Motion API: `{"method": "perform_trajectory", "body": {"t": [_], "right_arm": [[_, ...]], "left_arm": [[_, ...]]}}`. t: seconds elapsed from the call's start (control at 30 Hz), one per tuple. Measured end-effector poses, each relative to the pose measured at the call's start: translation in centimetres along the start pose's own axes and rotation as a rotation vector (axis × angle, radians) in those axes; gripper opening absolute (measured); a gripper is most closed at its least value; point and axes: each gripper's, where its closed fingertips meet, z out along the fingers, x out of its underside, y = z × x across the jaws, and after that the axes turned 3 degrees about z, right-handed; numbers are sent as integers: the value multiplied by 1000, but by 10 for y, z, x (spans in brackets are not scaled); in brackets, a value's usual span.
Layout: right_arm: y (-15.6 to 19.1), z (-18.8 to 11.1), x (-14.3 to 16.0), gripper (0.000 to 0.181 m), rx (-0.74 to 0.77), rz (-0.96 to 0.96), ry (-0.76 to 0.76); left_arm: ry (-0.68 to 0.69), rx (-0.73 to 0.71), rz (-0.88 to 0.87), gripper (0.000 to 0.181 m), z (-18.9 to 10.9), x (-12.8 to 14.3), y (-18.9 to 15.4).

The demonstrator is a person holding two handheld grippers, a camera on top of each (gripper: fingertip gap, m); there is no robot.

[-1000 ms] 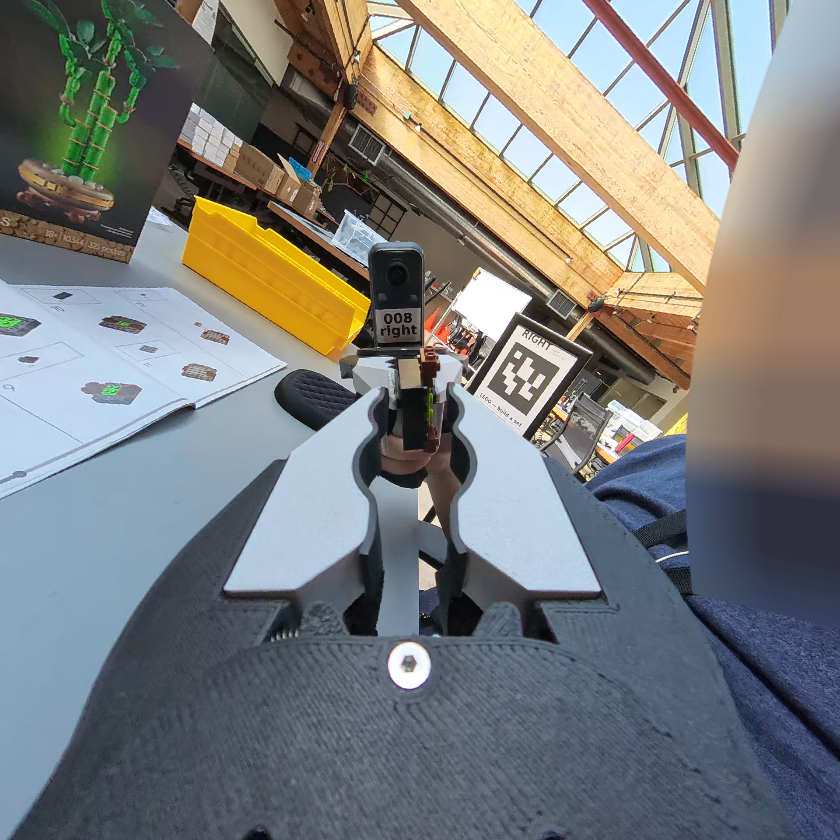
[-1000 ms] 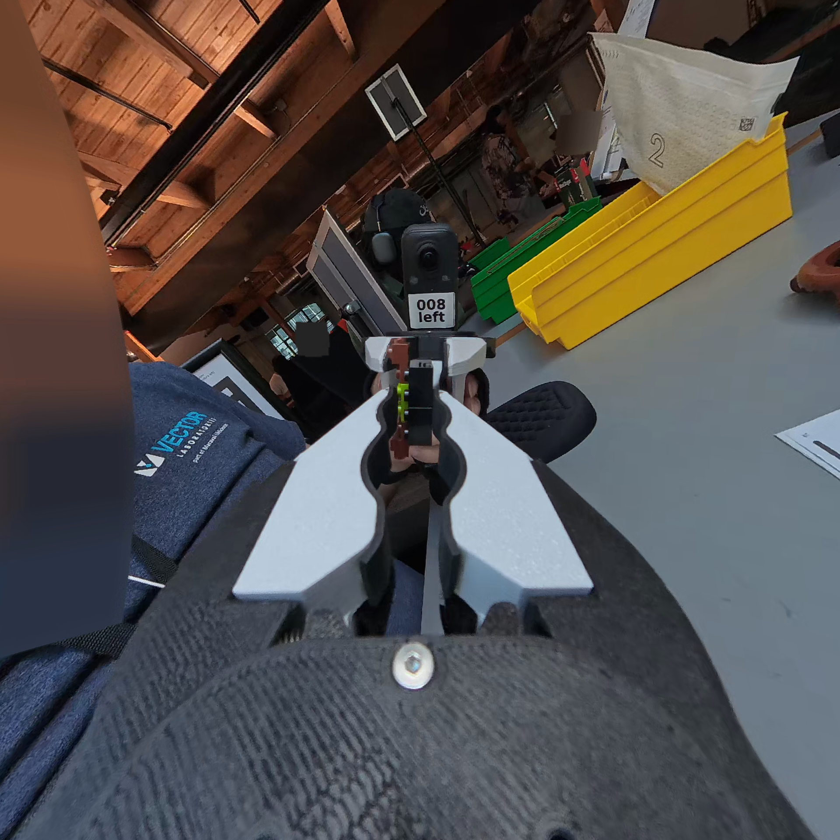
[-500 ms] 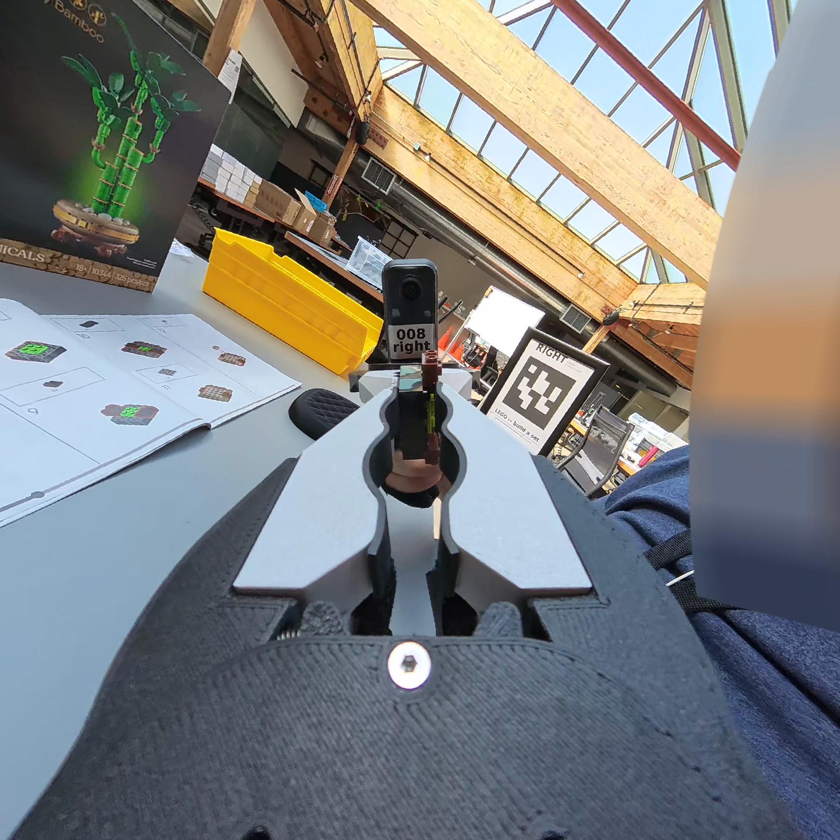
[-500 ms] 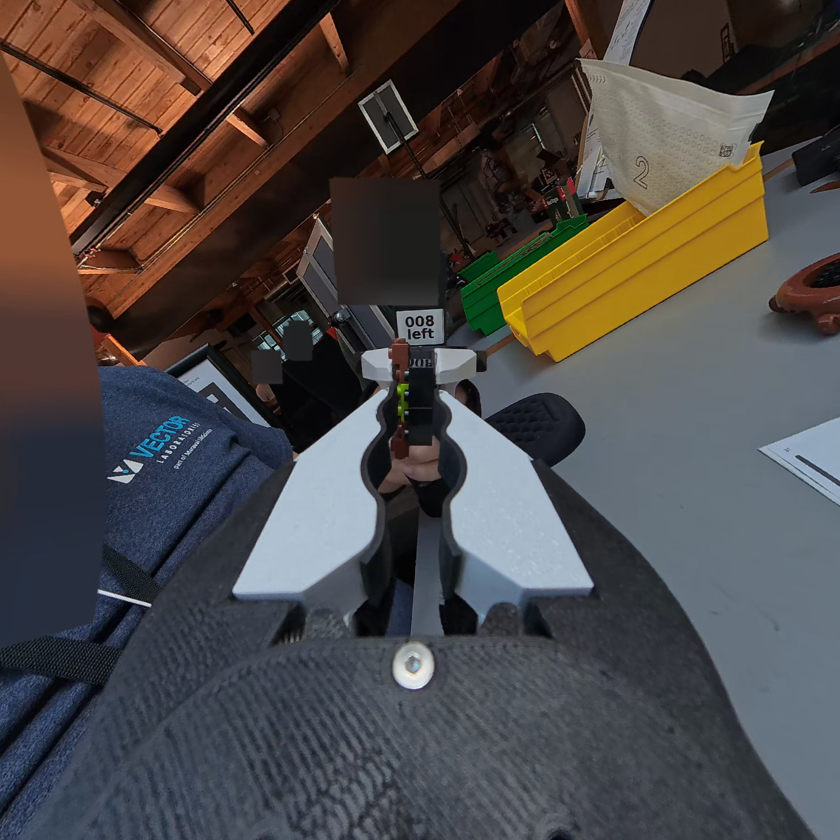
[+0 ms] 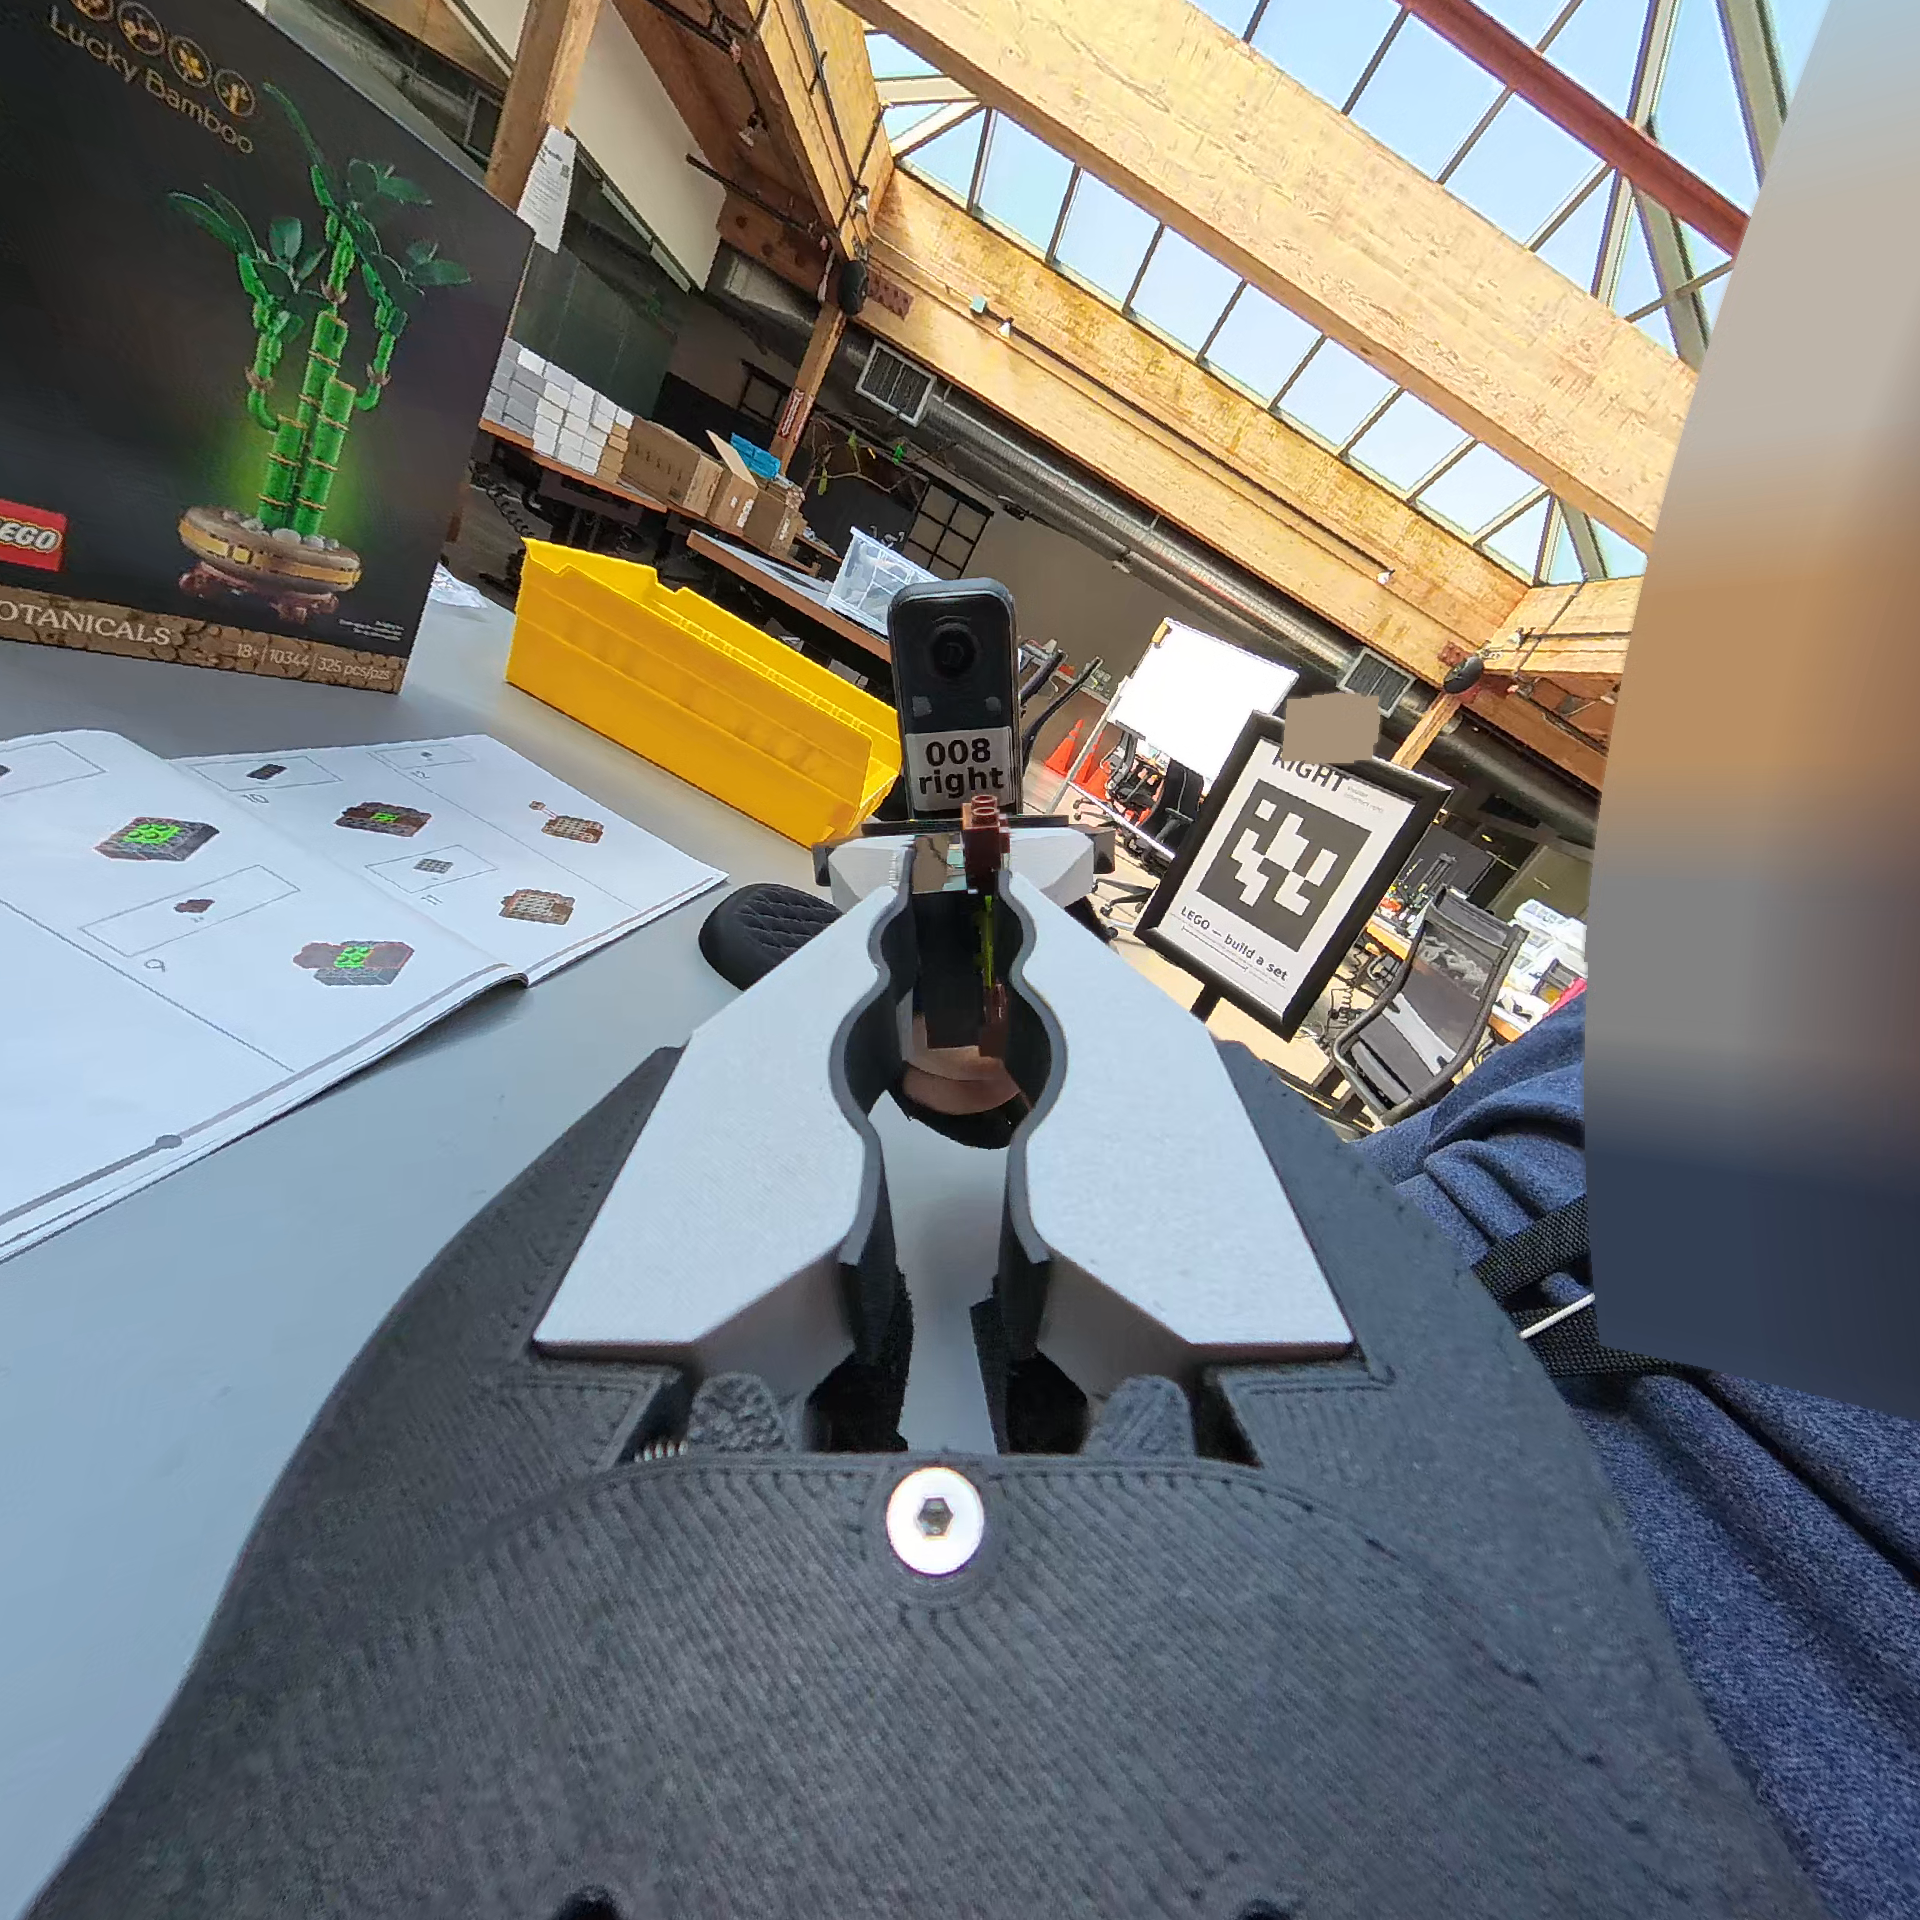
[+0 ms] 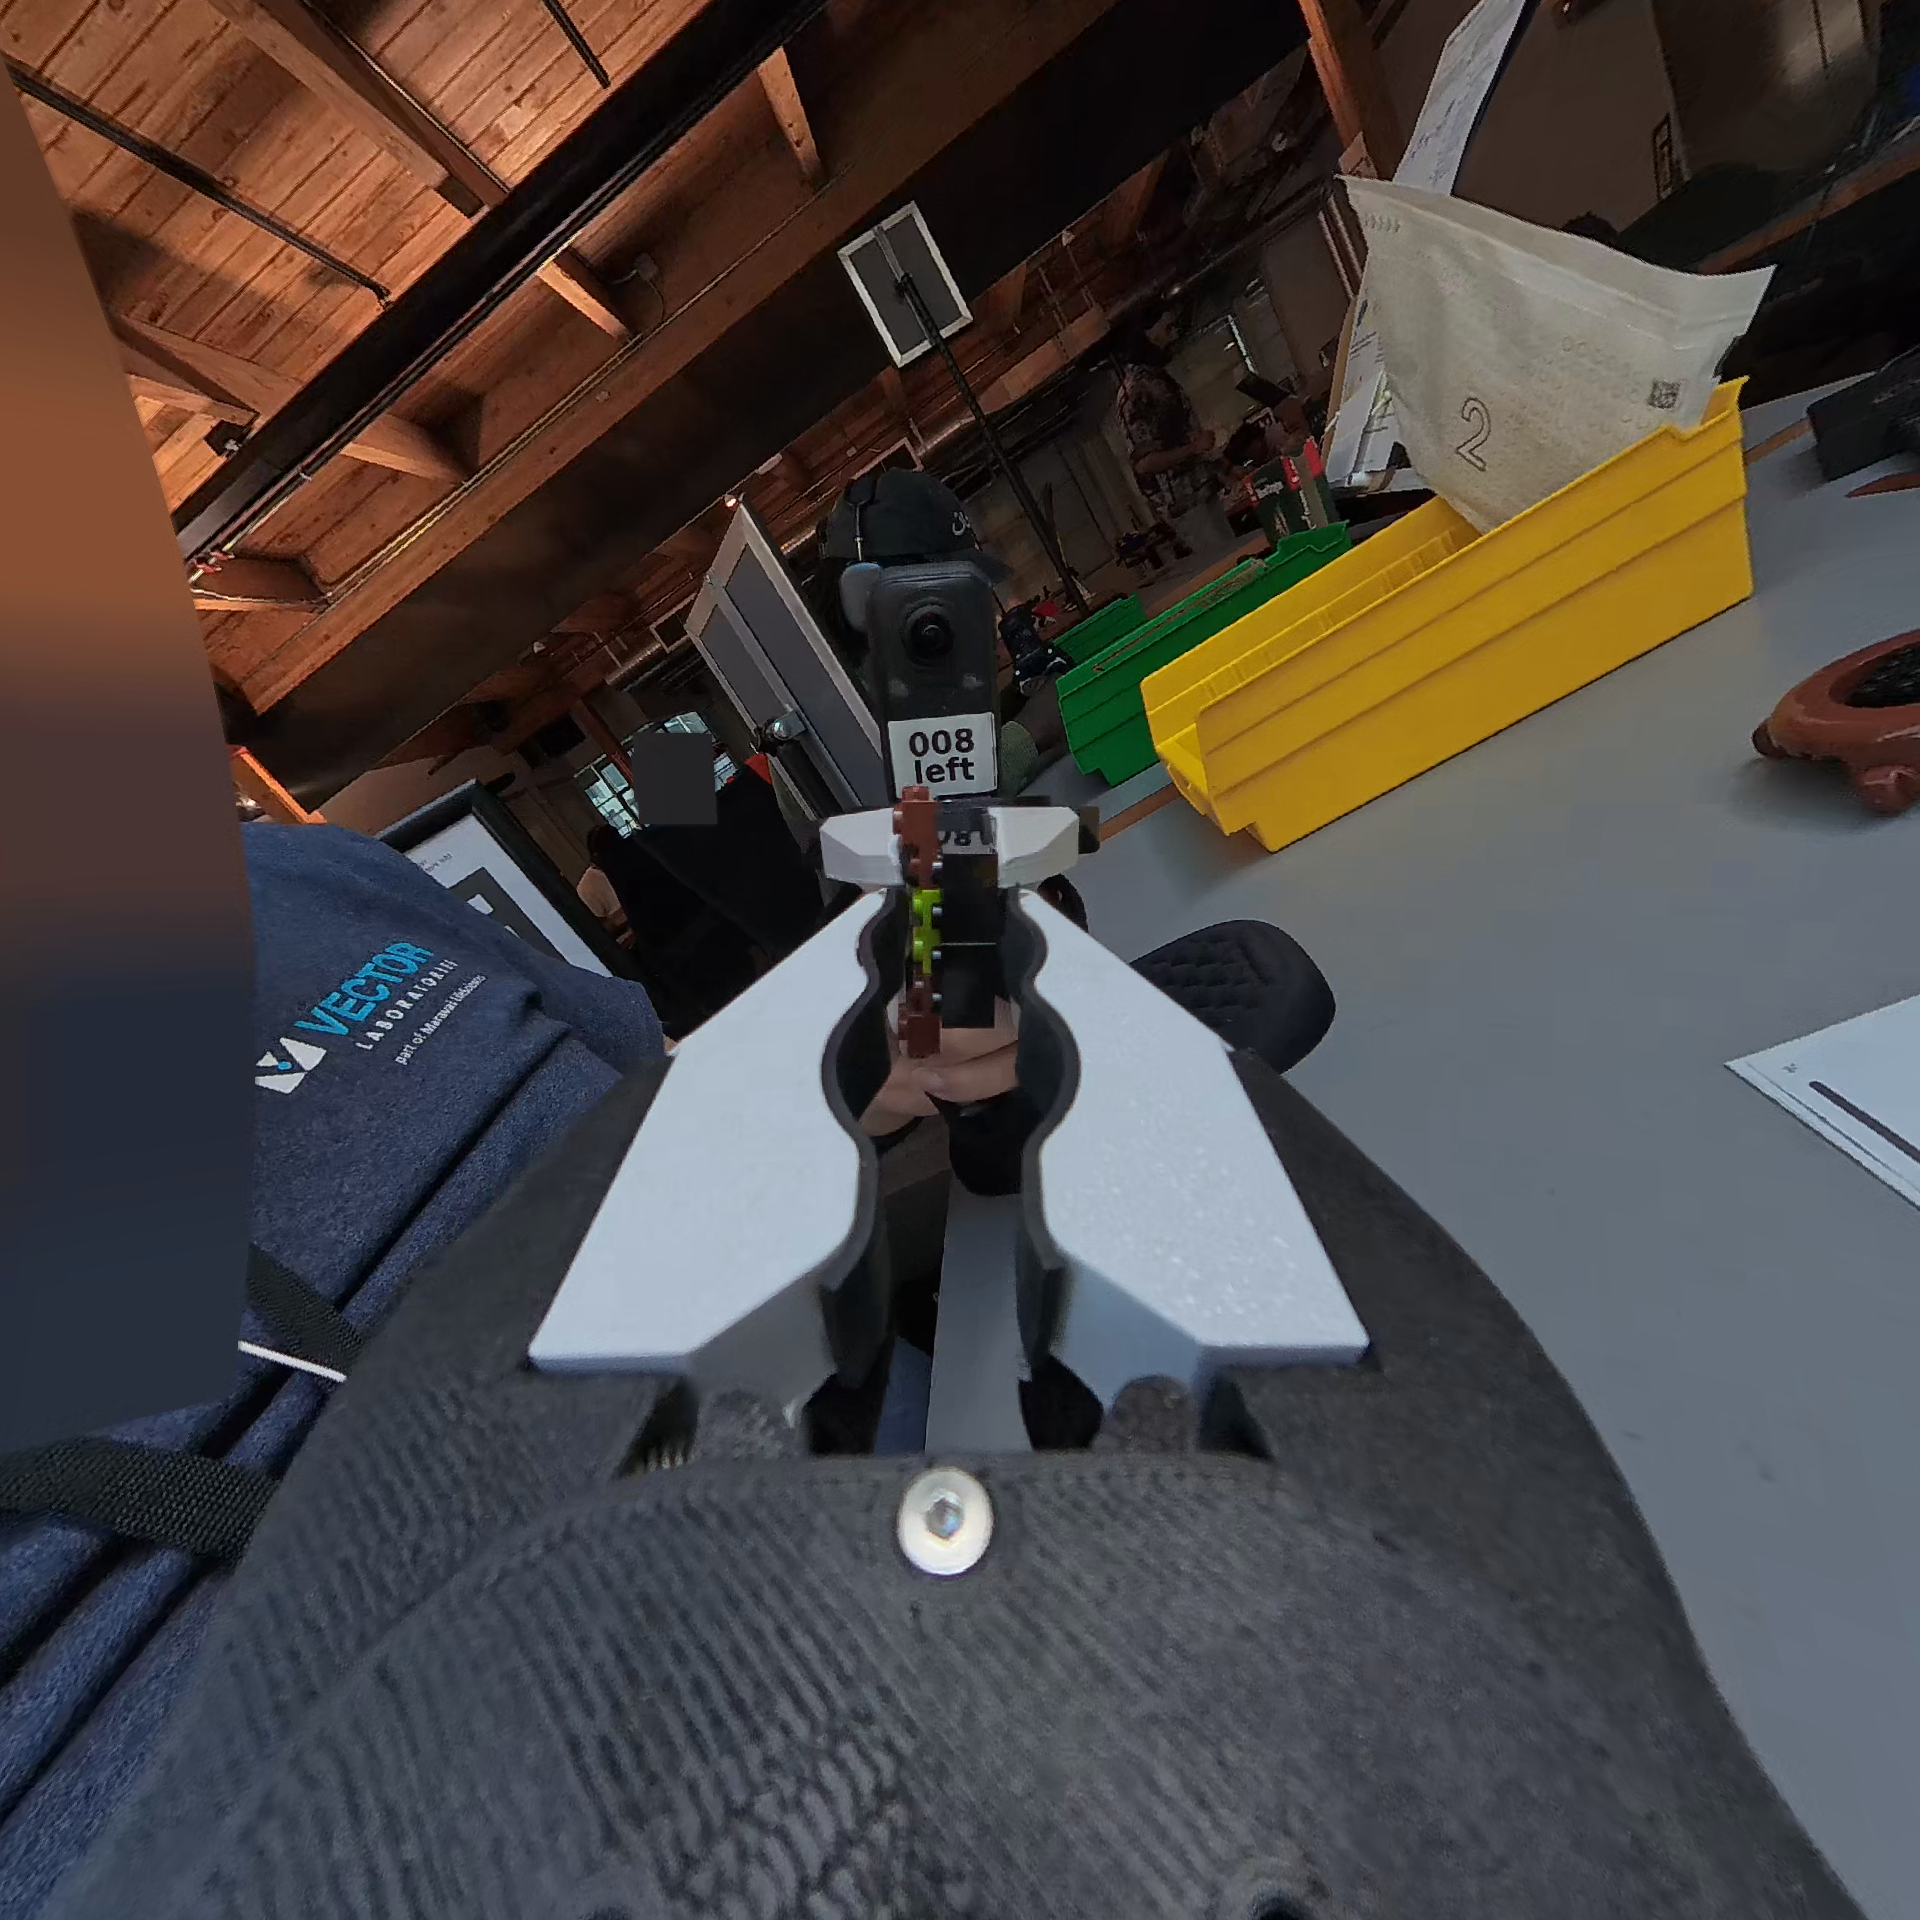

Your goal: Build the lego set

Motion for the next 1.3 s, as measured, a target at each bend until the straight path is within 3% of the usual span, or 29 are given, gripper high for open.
{"method": "perform_trajectory", "body": {"t": [0.43, 0.73, 0.93, 1.03, 1.3], "right_arm": [[0, -4, -5, 17, 19, 11, 48], [1, -8, -12, 12, -88, 198, -33], [-3, -6, -6, 13, -50, 144, -7], [-3, -5, -5, 13, -41, 135, 1], [-6, -5, -4, 13, -16, 117, 10]], "left_arm": [[13, -10, 4, 11, 3, 3, -1], [-38, 128, -227, 15, 1, -3, -3], [-25, 41, -157, 27, 2, 0, 4], [-20, 54, -139, 12, 2, -1, 3], [-1, 39, -124, 12, 3, 2, 5]]}}
